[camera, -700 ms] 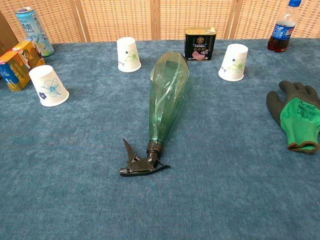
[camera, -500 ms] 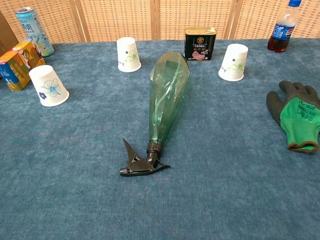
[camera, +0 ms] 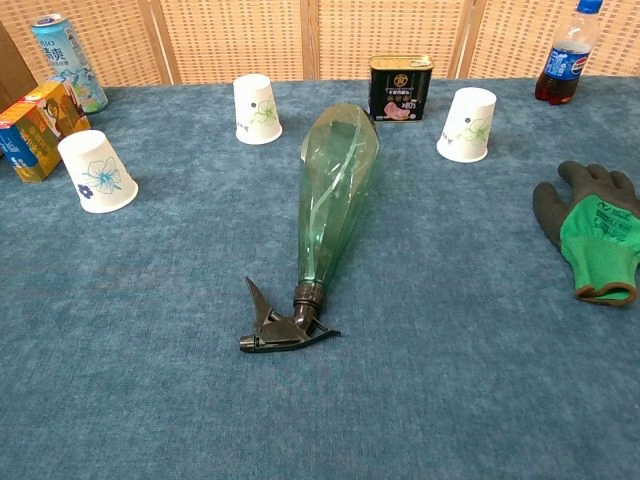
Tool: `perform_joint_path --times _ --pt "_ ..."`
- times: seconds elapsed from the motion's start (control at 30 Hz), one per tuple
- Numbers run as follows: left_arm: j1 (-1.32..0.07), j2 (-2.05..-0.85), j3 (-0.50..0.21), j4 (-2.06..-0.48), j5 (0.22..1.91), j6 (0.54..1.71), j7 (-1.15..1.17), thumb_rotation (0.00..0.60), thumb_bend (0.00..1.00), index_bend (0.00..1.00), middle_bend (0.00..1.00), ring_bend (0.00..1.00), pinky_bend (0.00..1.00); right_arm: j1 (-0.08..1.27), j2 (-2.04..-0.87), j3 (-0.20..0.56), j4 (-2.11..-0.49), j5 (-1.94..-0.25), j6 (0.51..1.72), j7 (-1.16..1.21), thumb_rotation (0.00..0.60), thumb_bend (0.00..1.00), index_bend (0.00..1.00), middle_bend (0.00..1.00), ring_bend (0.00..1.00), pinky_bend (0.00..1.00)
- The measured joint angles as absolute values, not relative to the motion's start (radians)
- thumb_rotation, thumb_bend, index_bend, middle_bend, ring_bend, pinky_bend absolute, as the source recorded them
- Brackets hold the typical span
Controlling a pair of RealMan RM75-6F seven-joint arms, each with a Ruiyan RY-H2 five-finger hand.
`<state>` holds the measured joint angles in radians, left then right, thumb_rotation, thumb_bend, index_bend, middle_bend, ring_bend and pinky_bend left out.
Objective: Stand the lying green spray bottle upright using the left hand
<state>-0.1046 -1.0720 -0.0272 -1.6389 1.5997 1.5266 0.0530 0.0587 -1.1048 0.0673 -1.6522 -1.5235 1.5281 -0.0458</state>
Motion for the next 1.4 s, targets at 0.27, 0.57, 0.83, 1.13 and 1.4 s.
perform_joint_path --times 0.27,0.57,0.83,1.13,1.4 --pt "-0.148 -1.033 -0.001 -1.644 1.669 1.464 0.021 0.6 0.42 0.3 0.24 0.22 0.12 0.057 -1.099 0.069 -1.663 -1.525 1.533 -0.05 0.6 0.26 0.29 0.29 0.18 0.32" --pt "-0.252 -1.011 0.027 -1.623 1.809 1.371 -0.02 0.6 0.42 0.29 0.22 0.21 0.15 0.058 -1.102 0.068 -1.672 -1.523 1.527 -0.066 0.6 0.26 0.29 0.29 0.18 0.32" --pt "-0.408 -1.044 0.052 -1.565 1.958 1.244 -0.046 0.6 0.42 0.26 0.17 0.15 0.15 0.053 -1.097 0.071 -1.692 -1.519 1.536 -0.084 0.6 0.26 0.28 0.29 0.18 0.32" --pt "-0.581 -1.098 0.047 -1.502 2.053 1.135 -0.047 0.6 0.42 0.22 0.14 0.12 0.12 0.027 -1.084 0.07 -1.707 -1.511 1.568 -0.092 0.6 0.26 0.28 0.29 0.18 0.32" --pt "-0.717 -1.152 0.027 -1.444 2.115 1.089 -0.046 0.6 0.42 0.2 0.13 0.11 0.11 0.002 -1.075 0.07 -1.714 -1.505 1.601 -0.093 0.6 0.26 0.28 0.29 0.18 0.32"
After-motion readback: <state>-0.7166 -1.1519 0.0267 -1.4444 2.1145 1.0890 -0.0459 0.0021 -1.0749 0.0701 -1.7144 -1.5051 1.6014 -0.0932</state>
